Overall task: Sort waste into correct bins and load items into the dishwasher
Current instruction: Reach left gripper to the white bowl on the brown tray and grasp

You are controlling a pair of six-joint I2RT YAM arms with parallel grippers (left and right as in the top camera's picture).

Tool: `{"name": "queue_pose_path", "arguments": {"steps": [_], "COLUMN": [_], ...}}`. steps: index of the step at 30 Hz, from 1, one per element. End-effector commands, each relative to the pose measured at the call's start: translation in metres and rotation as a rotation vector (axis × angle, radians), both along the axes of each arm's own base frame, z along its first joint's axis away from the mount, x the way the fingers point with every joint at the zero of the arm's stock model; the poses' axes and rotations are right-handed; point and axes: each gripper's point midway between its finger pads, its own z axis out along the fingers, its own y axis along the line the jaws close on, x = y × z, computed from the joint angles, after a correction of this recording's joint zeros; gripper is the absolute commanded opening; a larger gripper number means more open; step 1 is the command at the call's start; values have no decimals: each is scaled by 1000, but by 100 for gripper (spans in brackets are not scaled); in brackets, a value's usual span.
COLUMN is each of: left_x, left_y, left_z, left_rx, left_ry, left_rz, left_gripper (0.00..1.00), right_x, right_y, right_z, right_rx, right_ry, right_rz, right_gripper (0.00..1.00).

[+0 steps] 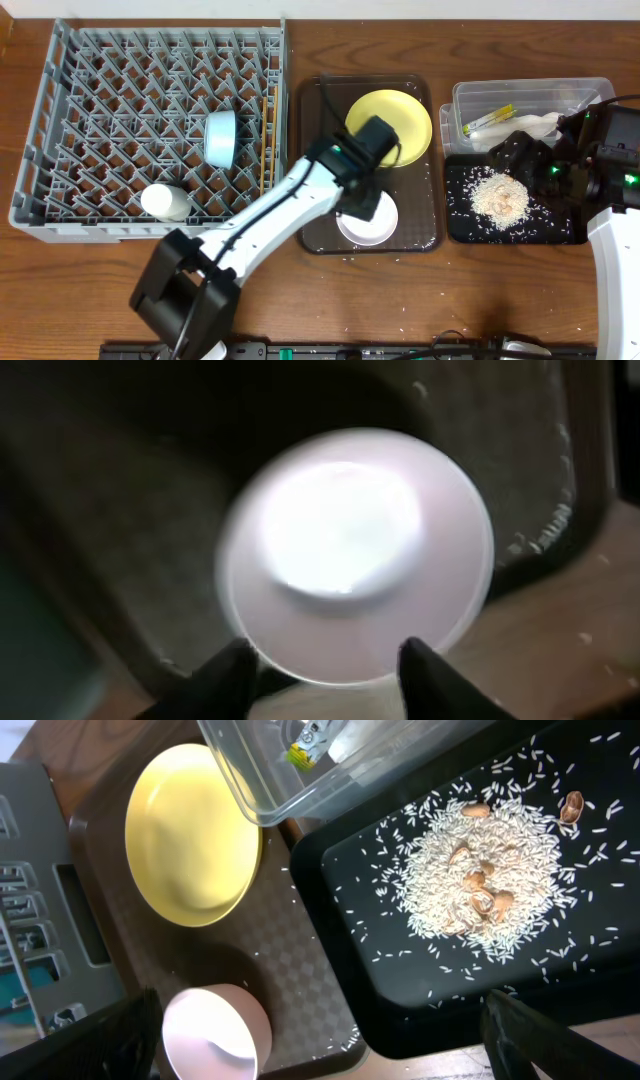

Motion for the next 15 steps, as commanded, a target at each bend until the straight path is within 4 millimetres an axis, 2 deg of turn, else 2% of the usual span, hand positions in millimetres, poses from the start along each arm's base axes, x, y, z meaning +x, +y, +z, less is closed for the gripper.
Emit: {"name": "queue_pose_path", "arguments": {"steps": [1, 6, 10, 11, 13, 15], "left_x": [7, 4, 7, 7, 9, 8], "left_y": [21, 33, 40, 37, 31, 22], "left_z": [-21, -58, -69, -69, -69, -70], "left_rx": [80, 114, 129, 117, 88, 58], "left_ry": [-25, 0, 12, 13, 11, 7], "left_rz": [24, 39, 57, 56, 51, 39], "left_gripper": [55, 57, 55, 49, 31, 22], "right_x": [0, 0, 0, 0, 0, 0], "right_y": [0, 0, 0, 0, 0, 0], "right_z": [0, 0, 0, 0, 0, 0], "right_rx": [8, 8, 8, 8, 8, 8], "right_ry": [2, 2, 2, 2, 2, 2], "right_rz": [-3, -3, -3, -3, -3, -3], "right_gripper": [99, 99, 99, 99, 99, 99]}}
